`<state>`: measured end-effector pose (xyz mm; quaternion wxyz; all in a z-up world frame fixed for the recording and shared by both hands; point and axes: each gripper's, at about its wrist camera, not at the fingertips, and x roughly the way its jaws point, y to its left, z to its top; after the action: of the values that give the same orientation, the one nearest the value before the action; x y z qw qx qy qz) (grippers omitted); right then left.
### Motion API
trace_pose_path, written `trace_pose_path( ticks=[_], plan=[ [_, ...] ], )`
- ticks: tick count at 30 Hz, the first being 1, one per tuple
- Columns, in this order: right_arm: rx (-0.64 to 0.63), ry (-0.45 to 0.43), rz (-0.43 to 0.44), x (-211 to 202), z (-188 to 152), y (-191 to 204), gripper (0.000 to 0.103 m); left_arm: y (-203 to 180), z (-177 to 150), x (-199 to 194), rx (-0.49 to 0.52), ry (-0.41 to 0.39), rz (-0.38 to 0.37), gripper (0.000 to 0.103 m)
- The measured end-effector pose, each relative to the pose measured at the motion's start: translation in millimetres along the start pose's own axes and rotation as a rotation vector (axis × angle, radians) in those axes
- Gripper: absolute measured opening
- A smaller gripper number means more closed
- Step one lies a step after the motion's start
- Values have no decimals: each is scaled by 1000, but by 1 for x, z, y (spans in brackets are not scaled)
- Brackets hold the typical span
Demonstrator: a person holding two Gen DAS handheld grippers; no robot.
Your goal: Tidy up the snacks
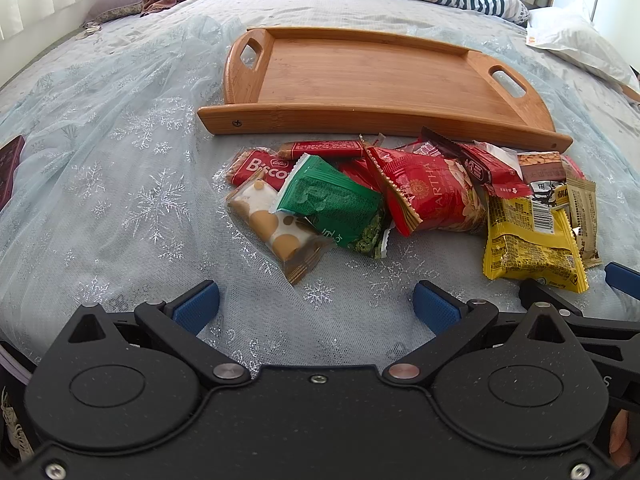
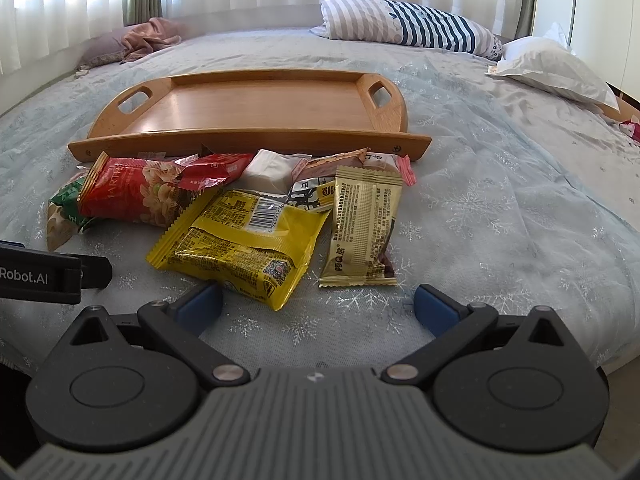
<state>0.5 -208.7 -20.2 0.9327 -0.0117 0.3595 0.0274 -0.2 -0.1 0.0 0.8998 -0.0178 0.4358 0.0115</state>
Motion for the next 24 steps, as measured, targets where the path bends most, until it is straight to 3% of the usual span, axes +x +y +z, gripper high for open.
trace_pose_path(
  ticks=[24],
  plan=[
    [-8, -4, -4, -1, -1, 1, 103, 0, 0, 0, 0, -3, 0, 103]
  ],
)
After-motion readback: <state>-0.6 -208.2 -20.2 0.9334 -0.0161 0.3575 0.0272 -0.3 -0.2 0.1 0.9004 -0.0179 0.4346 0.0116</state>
